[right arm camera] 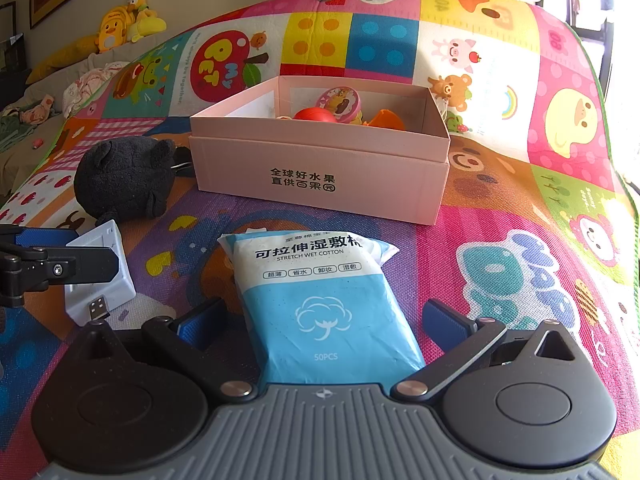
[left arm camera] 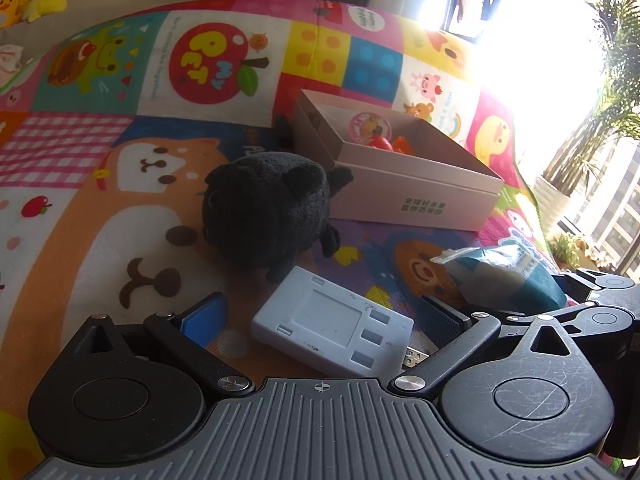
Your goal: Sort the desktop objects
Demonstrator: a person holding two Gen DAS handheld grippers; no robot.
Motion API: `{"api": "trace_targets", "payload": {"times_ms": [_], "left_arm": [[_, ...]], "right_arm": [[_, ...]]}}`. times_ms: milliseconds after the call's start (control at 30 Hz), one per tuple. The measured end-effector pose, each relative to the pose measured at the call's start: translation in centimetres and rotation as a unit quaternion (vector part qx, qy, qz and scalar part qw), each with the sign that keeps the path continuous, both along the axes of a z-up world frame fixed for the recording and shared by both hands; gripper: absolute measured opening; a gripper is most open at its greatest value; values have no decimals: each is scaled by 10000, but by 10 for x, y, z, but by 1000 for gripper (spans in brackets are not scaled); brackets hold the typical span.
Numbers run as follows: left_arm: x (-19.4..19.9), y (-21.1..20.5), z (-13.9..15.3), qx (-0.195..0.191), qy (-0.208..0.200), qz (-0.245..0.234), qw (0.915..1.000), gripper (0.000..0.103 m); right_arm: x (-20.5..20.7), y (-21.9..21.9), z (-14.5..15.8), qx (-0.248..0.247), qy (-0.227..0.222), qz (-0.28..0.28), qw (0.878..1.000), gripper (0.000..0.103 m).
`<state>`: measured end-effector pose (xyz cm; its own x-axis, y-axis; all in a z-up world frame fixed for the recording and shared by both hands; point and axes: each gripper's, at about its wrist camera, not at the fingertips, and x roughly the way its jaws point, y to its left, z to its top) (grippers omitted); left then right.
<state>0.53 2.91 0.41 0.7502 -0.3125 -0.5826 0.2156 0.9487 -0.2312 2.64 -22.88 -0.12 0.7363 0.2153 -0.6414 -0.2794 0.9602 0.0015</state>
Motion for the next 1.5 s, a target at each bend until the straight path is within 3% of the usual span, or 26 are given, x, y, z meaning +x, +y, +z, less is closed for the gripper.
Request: {"api": "trace_targets", "payload": {"times_ms": [933, 1500], "left_arm": [[-6, -7, 3, 188, -160, -148, 9996, 103], [-11, -32, 3, 318, -83, -670, 9972, 103]], "right_arm": [[0, 0, 0, -1, -1, 1, 10000, 103], [0, 0, 0, -3, 0, 2, 10000, 103]]}}
